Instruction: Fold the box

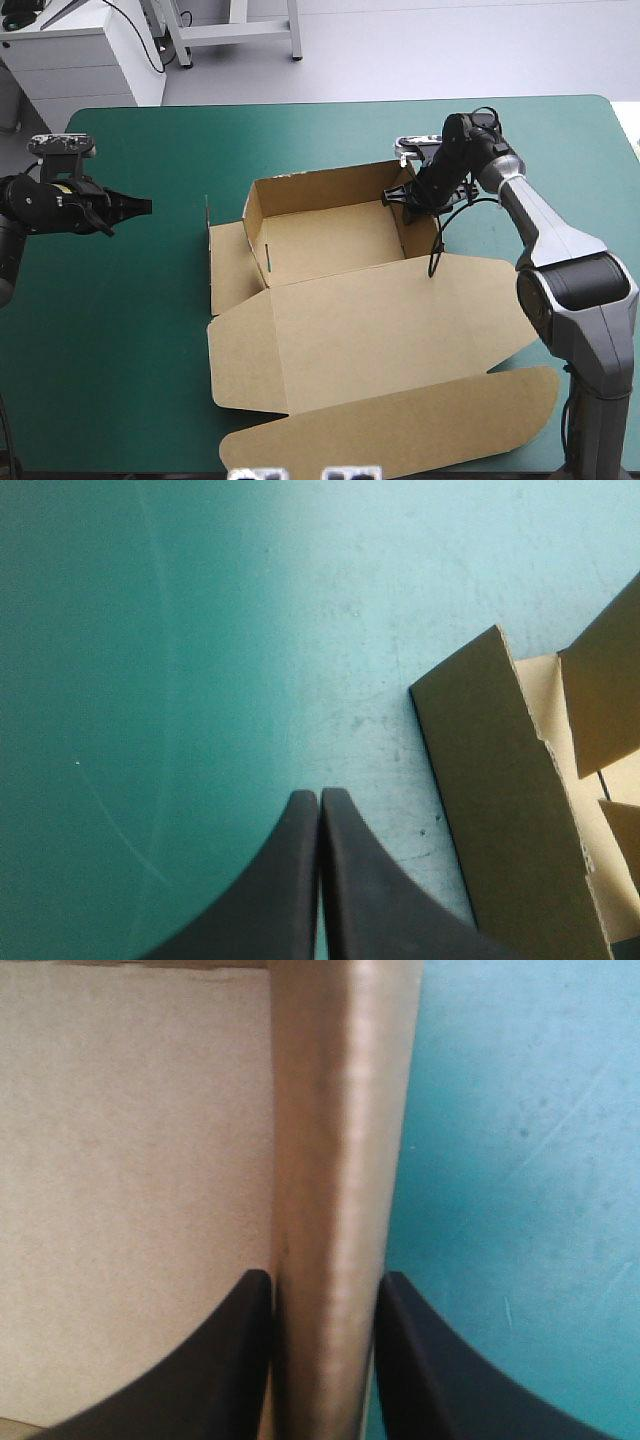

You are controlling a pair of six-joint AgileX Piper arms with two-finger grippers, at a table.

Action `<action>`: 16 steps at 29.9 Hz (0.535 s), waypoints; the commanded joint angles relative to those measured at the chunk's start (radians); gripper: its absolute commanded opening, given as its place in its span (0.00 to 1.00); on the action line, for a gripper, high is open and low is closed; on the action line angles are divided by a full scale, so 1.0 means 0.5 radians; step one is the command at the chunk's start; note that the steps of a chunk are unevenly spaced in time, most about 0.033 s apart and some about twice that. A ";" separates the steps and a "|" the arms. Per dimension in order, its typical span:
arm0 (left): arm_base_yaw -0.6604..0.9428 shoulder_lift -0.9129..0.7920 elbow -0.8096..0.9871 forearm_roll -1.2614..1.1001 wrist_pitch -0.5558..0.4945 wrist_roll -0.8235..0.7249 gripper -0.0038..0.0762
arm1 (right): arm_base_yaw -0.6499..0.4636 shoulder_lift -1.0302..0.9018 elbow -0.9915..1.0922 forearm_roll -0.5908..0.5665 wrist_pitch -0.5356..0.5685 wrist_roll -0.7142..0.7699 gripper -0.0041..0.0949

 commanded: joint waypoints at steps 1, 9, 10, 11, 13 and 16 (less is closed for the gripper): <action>0.015 -0.057 -0.052 -0.040 -0.092 -0.058 0.04 | -0.006 -0.101 -0.048 0.027 0.040 -0.096 0.13; 0.050 -0.019 -0.052 -0.058 -0.184 -0.211 0.04 | -0.010 -0.150 -0.048 0.036 -0.034 -0.068 0.03; 0.084 -0.015 -0.052 -0.089 -0.187 -0.211 0.04 | -0.010 -0.173 -0.048 0.036 -0.053 -0.064 0.03; 0.139 -0.015 -0.052 -0.128 -0.202 -0.211 0.04 | -0.022 -0.198 -0.048 0.040 -0.069 -0.059 0.03; 0.253 -0.015 -0.052 -0.266 -0.229 -0.176 0.04 | -0.060 -0.263 -0.048 0.108 -0.103 -0.048 0.03; 0.458 0.001 -0.052 -0.679 -0.202 0.009 0.04 | -0.166 -0.367 -0.048 0.313 -0.135 -0.102 0.03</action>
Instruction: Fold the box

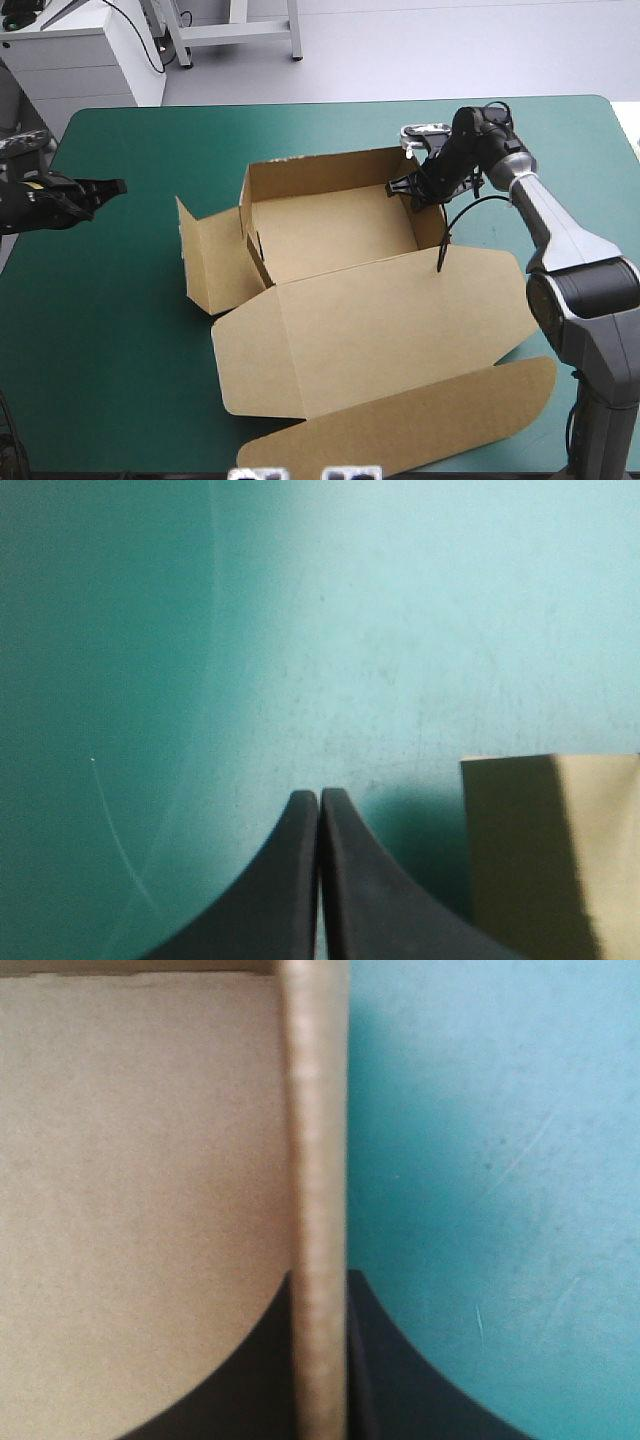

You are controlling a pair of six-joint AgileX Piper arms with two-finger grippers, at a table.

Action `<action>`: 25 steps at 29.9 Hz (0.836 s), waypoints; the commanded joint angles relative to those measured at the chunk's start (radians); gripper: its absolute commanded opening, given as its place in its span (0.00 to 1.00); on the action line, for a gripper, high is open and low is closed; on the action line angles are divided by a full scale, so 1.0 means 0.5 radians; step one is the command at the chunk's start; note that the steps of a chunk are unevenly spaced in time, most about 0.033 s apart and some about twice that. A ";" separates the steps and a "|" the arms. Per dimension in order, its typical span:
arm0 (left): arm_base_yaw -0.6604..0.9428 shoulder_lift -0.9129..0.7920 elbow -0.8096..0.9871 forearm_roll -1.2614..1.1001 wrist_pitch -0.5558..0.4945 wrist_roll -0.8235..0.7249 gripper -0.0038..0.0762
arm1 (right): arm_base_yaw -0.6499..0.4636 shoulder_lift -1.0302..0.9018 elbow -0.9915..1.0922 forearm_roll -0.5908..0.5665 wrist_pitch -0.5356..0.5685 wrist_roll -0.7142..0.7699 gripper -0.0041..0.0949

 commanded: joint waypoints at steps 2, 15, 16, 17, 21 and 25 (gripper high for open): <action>0.264 -0.017 -0.054 -0.747 -0.014 0.318 0.04 | -0.188 -0.308 -0.055 0.407 -0.052 -0.098 0.03; 0.315 0.130 -0.054 -2.067 0.435 0.925 0.04 | -0.378 -0.621 -0.055 0.783 -0.061 -0.260 0.03; 0.300 0.130 -0.054 -2.093 0.469 0.930 0.04 | -0.378 -0.633 -0.055 0.798 -0.066 -0.257 0.03; 0.279 0.130 -0.054 -2.100 0.494 0.939 0.04 | -0.378 -0.637 -0.055 0.829 -0.071 -0.257 0.03; 0.186 0.126 -0.054 -2.100 0.565 0.944 0.04 | -0.375 -0.640 -0.055 0.889 -0.095 -0.257 0.03; 0.103 0.089 -0.054 -2.095 0.574 0.961 0.04 | -0.313 -0.640 -0.055 0.829 -0.120 -0.257 0.03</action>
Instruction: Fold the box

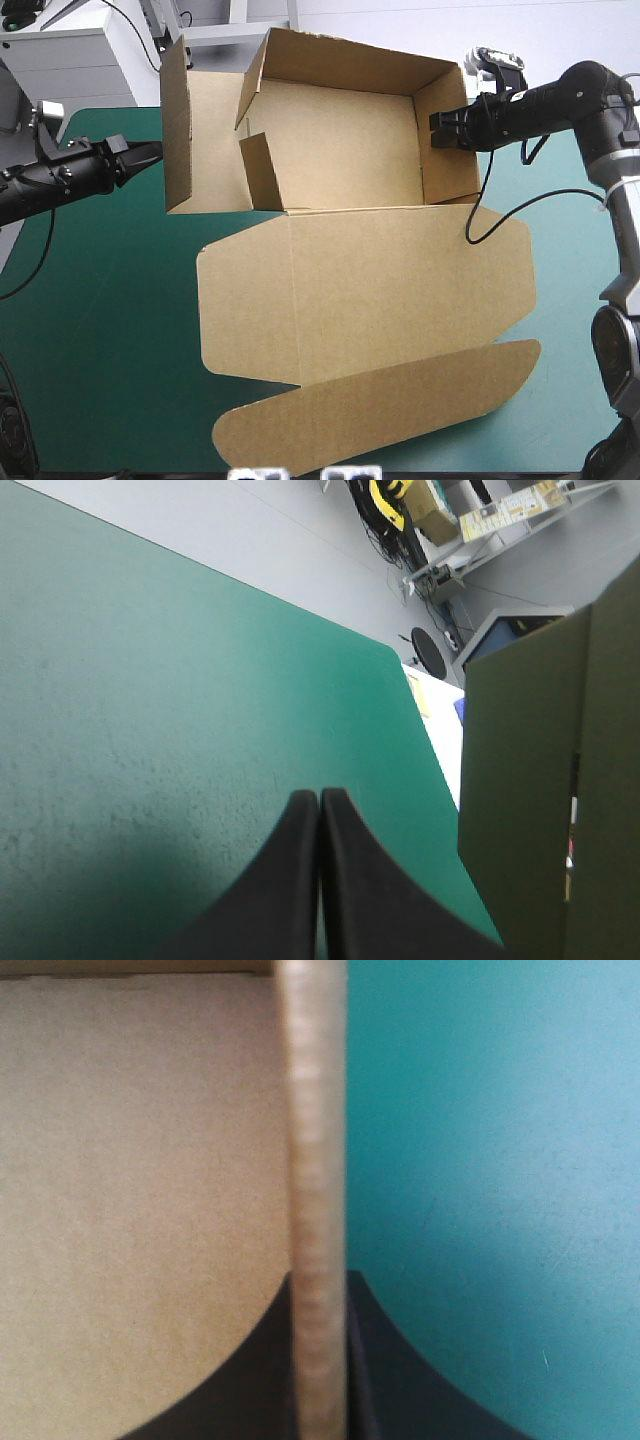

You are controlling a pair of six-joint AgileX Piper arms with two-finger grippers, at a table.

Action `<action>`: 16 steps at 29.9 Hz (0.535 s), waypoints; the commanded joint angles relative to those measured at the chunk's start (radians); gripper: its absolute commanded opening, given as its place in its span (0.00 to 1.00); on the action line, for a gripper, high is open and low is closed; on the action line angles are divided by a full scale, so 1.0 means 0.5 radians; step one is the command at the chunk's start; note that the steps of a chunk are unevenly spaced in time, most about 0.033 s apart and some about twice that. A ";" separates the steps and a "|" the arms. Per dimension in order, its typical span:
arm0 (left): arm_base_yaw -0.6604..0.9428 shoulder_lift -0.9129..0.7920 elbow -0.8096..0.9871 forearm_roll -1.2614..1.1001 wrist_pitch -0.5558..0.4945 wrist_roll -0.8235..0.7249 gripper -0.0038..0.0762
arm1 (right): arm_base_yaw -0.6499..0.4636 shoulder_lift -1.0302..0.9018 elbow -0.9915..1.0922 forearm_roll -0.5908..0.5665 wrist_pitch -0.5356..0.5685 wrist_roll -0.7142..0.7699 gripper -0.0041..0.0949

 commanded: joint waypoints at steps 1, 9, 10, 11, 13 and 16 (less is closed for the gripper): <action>-0.065 -0.120 -0.054 -0.159 0.028 0.022 0.04 | 0.072 -0.120 -0.055 0.075 -0.113 0.006 0.03; -0.099 -0.223 -0.054 -0.095 0.109 0.022 0.04 | 0.224 -0.120 -0.055 -0.078 -0.301 0.104 0.03; -0.099 -0.240 -0.054 -0.082 0.111 0.022 0.04 | 0.239 -0.120 -0.055 -0.101 -0.318 0.115 0.03; -0.099 -0.260 -0.054 -0.057 0.111 0.017 0.04 | 0.257 -0.120 -0.055 -0.133 -0.341 0.136 0.03; -0.099 -0.298 -0.054 0.017 0.111 -0.005 0.04 | 0.289 -0.120 -0.055 -0.201 -0.374 0.171 0.03; -0.099 -0.357 -0.054 0.119 0.098 -0.039 0.04 | 0.360 -0.120 -0.042 -0.315 -0.443 0.219 0.03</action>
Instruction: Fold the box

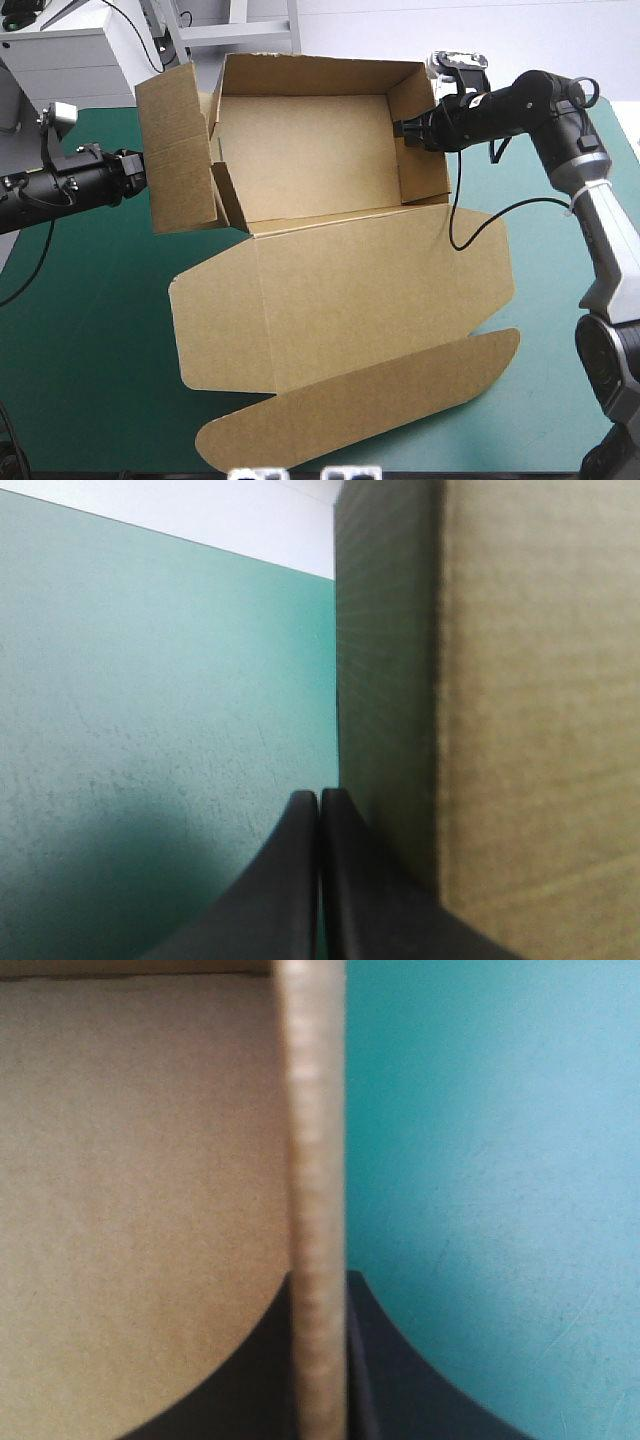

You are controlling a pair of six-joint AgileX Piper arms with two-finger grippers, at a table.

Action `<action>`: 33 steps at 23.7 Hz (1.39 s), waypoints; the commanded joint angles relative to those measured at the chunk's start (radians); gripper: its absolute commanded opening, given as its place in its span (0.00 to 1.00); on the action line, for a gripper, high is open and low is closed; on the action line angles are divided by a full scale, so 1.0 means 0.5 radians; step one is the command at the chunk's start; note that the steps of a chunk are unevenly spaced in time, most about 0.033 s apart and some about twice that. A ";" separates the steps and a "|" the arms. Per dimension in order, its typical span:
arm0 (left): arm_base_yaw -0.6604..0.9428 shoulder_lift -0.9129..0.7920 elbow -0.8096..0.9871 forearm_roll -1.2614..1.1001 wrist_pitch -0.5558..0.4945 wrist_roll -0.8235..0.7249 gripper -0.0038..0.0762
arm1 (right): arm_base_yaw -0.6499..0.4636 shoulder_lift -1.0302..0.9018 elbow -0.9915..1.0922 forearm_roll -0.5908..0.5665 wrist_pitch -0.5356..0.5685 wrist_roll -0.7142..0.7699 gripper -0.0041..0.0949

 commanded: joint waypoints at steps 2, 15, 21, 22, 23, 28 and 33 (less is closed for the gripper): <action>-0.010 -0.137 -0.054 -0.026 -0.006 -0.043 0.04 | 0.092 -0.120 -0.024 -0.036 -0.204 0.084 0.03; -0.010 -0.218 -0.054 0.140 0.207 -0.106 0.04 | 0.368 -0.099 0.008 -0.239 -0.401 0.227 0.03; -0.010 -0.223 -0.054 0.125 0.207 -0.106 0.39 | 0.388 -0.099 0.008 -0.311 -0.410 0.287 0.03; -0.010 -0.223 -0.054 0.125 0.207 -0.106 0.46 | 0.388 -0.099 0.008 -0.319 -0.410 0.297 0.03; -0.010 -0.223 -0.054 0.125 0.207 -0.106 0.51 | 0.388 -0.099 0.008 -0.319 -0.410 0.302 0.03; -0.010 -0.224 -0.054 0.125 0.207 -0.140 0.71 | 0.388 -0.082 0.008 -0.319 -0.431 0.307 0.03; -0.064 -0.224 -0.054 0.125 0.207 -0.203 0.71 | 0.407 -0.028 0.008 -0.314 -0.431 0.315 0.03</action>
